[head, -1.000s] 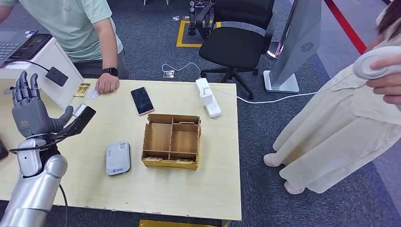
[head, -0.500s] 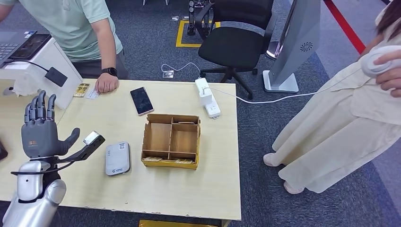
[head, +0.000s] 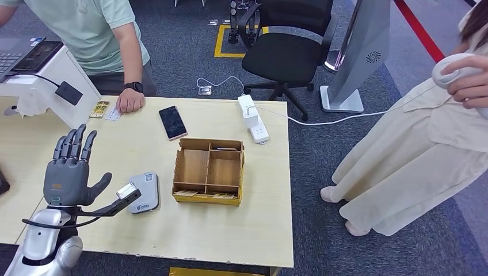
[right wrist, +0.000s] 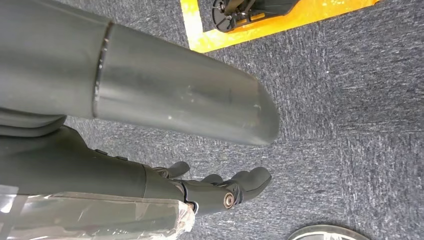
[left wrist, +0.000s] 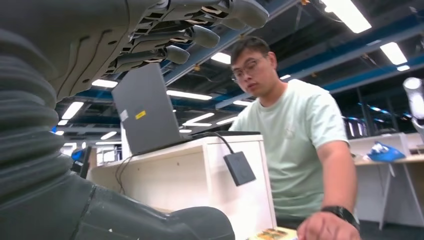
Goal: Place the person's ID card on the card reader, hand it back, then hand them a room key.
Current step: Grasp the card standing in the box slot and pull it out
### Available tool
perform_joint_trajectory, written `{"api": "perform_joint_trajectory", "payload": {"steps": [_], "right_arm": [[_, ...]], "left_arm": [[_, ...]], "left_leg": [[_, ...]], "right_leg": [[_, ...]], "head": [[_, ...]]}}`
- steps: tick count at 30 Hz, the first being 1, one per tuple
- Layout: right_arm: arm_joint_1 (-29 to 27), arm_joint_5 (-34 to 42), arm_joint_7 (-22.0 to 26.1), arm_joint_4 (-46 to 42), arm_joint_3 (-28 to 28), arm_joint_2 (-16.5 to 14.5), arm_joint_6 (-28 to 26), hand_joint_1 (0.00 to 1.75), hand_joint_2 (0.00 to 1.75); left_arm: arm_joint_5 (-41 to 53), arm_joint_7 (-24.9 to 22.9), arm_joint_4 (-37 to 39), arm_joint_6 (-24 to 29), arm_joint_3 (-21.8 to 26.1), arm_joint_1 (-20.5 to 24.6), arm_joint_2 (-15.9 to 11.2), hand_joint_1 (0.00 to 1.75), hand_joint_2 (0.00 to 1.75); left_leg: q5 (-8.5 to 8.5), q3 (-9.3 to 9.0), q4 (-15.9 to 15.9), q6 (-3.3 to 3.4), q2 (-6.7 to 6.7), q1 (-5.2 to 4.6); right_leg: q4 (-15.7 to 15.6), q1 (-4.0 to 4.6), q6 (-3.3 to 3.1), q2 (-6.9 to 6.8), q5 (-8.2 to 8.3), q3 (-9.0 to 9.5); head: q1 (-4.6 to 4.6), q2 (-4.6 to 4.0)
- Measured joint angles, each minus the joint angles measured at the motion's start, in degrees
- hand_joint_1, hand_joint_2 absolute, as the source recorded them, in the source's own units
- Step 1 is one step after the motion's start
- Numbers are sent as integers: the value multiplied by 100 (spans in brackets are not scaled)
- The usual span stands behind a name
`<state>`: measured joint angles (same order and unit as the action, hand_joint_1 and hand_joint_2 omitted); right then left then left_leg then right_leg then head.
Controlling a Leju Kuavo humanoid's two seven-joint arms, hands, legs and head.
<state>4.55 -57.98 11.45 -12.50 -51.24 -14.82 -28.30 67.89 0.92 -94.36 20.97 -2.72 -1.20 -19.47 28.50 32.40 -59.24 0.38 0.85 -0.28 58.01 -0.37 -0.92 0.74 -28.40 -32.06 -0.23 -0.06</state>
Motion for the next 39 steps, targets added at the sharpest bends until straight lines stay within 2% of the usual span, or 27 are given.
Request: {"api": "perform_joint_trajectory", "payload": {"steps": [7,17,27,39], "right_arm": [[0,14,7,-10,-20,-6,8,0,0],[-1,5,3,-20,-23,-10,4,0,0],[2,16,14,-41,-25,-33,7,0,0],[0,24,20,-46,-27,-37,31,0,0]], "left_arm": [[22,-46,-14,-234,-322,4,0,0,175],[18,-39,-15,-321,-497,14,2,0,175],[180,-53,-1,-539,-985,26,49,0,175],[109,66,-191,-908,-1216,-309,-292,0,175]], "left_leg": [[0,0,0,0,0,0],[0,0,0,0,0,0],[1,1,0,0,-1,0],[1,2,1,0,-1,1]], "right_leg": [[0,0,0,0,0,0],[0,0,0,0,0,-1],[0,0,0,1,0,-1],[0,1,-1,1,-1,-1]], "head": [[0,1],[1,1],[1,1],[1,1]]}}
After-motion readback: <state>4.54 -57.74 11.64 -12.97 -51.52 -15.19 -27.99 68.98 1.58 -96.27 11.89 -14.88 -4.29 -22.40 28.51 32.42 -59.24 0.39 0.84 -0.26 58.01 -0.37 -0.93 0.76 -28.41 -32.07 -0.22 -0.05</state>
